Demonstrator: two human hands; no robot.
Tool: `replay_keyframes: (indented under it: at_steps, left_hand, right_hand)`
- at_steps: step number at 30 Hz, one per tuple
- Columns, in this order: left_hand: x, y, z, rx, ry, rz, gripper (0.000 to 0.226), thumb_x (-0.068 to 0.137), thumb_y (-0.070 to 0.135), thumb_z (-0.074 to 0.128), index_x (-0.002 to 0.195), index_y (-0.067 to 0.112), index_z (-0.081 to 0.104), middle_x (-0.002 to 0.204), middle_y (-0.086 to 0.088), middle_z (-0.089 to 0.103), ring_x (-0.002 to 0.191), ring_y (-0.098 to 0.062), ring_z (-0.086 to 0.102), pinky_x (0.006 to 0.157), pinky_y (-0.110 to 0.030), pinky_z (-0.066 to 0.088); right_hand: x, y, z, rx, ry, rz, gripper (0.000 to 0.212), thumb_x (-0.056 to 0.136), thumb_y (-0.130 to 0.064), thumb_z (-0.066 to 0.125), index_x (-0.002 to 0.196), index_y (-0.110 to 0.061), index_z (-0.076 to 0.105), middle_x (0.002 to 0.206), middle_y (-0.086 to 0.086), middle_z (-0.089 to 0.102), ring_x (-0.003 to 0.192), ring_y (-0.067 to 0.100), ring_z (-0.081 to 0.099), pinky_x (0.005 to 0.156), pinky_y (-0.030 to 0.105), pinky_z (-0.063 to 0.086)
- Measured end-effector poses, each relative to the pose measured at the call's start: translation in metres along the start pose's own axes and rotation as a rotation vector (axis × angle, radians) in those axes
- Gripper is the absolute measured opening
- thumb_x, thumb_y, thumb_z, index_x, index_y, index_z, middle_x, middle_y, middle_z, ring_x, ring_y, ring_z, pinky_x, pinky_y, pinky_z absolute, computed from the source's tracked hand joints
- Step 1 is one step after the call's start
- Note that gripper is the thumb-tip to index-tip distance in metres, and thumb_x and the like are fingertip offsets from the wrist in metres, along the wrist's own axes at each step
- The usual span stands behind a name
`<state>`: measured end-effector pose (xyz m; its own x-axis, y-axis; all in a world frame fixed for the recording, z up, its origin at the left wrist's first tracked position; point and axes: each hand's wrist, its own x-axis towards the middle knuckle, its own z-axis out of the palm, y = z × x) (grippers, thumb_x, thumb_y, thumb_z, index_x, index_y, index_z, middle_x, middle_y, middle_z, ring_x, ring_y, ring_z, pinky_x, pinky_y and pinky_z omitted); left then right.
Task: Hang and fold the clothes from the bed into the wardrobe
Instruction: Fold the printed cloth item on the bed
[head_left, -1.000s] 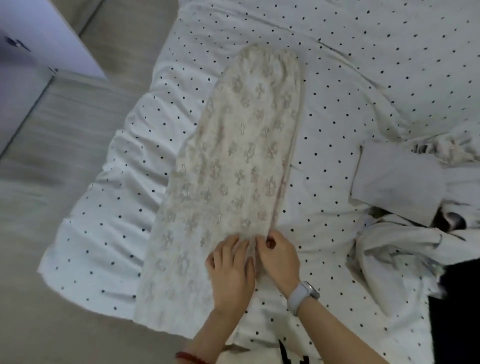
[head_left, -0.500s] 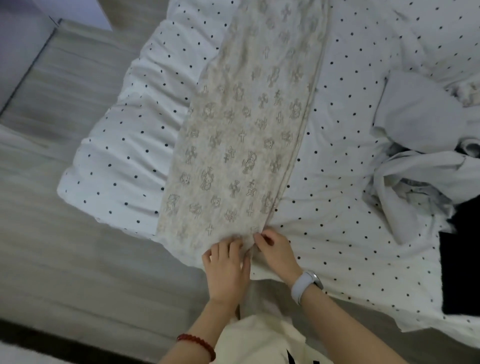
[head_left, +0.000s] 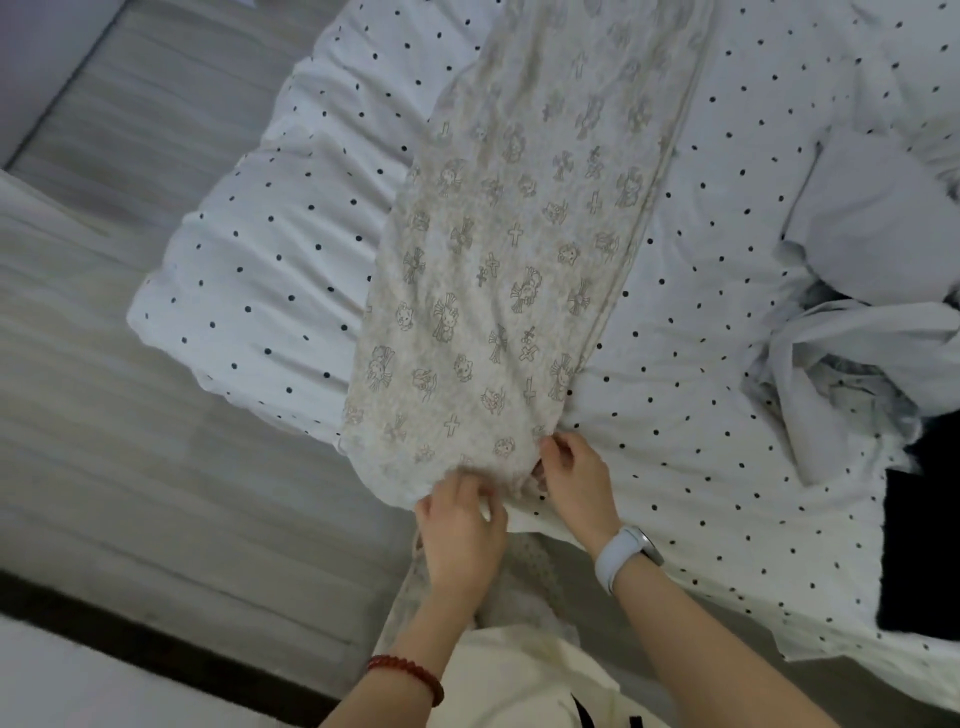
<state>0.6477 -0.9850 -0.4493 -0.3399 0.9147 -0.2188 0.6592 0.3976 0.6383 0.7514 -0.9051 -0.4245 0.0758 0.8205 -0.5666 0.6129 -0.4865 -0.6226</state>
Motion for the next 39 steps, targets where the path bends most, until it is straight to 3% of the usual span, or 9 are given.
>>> replay_keyframes:
  at_steps: [6,14,20,23,26,29,33,36,39]
  left_hand:
    - [0.046,-0.058,-0.062,-0.328,0.186,-0.424,0.062,0.081,0.009,0.066,0.135,0.002,0.036,0.139,-0.013,0.037,0.131,-0.026,0.031,0.108,-0.035,0.025]
    - [0.069,-0.076,-0.103,-0.548,-0.322,-0.45,0.034,0.077,0.012,0.074,0.102,0.01,0.05,0.087,0.007,0.056,0.079,-0.006,0.054,0.059,-0.006,0.044]
    - [0.055,-0.085,-0.118,-0.683,-0.634,-0.492,0.051,0.074,0.013,0.077,0.115,0.023,0.049,0.107,0.01,0.063,0.096,-0.005,0.06,0.091,-0.028,0.048]
    - [0.053,-0.089,-0.115,-0.839,-0.766,-0.623,0.091,0.051,0.028,0.087,0.13,0.017,0.043,0.121,0.0,0.064,0.108,-0.02,0.063,0.094,-0.038,0.05]
    - [0.055,-0.084,-0.109,-0.932,-0.838,-0.638,0.076,0.054,0.021,0.083,0.123,0.011,0.052,0.116,-0.003,0.068,0.106,-0.021,0.064,0.087,-0.032,0.054]
    - [0.049,-0.074,-0.103,-0.982,-0.75,-0.627,0.056,0.062,0.014,0.073,0.115,0.011,0.058,0.115,-0.004,0.068,0.108,-0.022,0.063,0.088,-0.031,0.052]
    - [0.028,-0.074,-0.11,-0.861,-0.623,-0.546,0.054,0.059,0.028,0.079,0.109,0.018,0.06,0.109,0.001,0.07,0.103,-0.018,0.064,0.094,-0.032,0.048]
    - [0.006,-0.072,-0.125,-0.731,-0.61,-0.523,0.043,0.071,0.032,0.078,0.105,0.015,0.06,0.098,0.001,0.07,0.088,-0.012,0.066,0.076,-0.014,0.051]
    - [-0.016,-0.075,-0.142,-0.632,-0.589,-0.532,0.049,0.073,0.035,0.077,0.111,0.01,0.06,0.101,0.0,0.069,0.091,-0.014,0.066,0.077,-0.022,0.053]
  right_hand:
    - [-0.027,0.005,0.02,0.163,-0.218,0.089,0.011,0.091,-0.018,0.056,0.1,-0.012,0.058,0.088,-0.005,0.063,0.085,0.013,0.061,0.066,0.012,0.045]
    - [-0.039,-0.003,0.047,0.4,-0.362,0.245,0.017,0.092,-0.008,0.054,0.108,-0.016,0.052,0.095,-0.01,0.056,0.095,0.01,0.053,0.078,0.014,0.043]
    - [-0.064,0.012,0.053,0.356,-0.406,0.284,0.02,0.092,-0.009,0.046,0.109,-0.017,0.053,0.1,-0.002,0.057,0.097,0.017,0.054,0.094,0.032,0.042]
    - [-0.082,0.016,0.053,0.353,-0.472,0.303,0.006,0.087,-0.011,0.047,0.085,-0.011,0.053,0.079,0.006,0.051,0.07,0.015,0.05,0.066,0.024,0.044]
    - [-0.09,0.022,0.054,0.446,-0.49,0.403,0.013,0.086,-0.011,0.045,0.082,-0.001,0.052,0.078,0.012,0.056,0.066,0.018,0.056,0.063,0.025,0.046]
    - [-0.09,0.026,0.048,0.5,-0.481,0.423,0.025,0.087,-0.015,0.045,0.102,-0.002,0.061,0.104,0.009,0.069,0.1,0.025,0.064,0.092,0.041,0.05]
    - [-0.098,0.025,0.036,0.521,-0.406,0.418,0.026,0.095,-0.012,0.036,0.08,-0.012,0.057,0.079,-0.001,0.071,0.089,0.021,0.064,0.074,0.031,0.052]
    - [-0.109,0.023,0.031,0.534,-0.393,0.364,0.02,0.099,-0.024,0.037,0.098,-0.022,0.057,0.103,-0.003,0.065,0.103,0.019,0.06,0.092,0.035,0.048]
    - [-0.126,0.024,0.029,0.49,-0.354,0.242,0.021,0.097,-0.025,0.046,0.119,-0.025,0.045,0.111,-0.009,0.058,0.1,0.01,0.057,0.085,0.023,0.047]
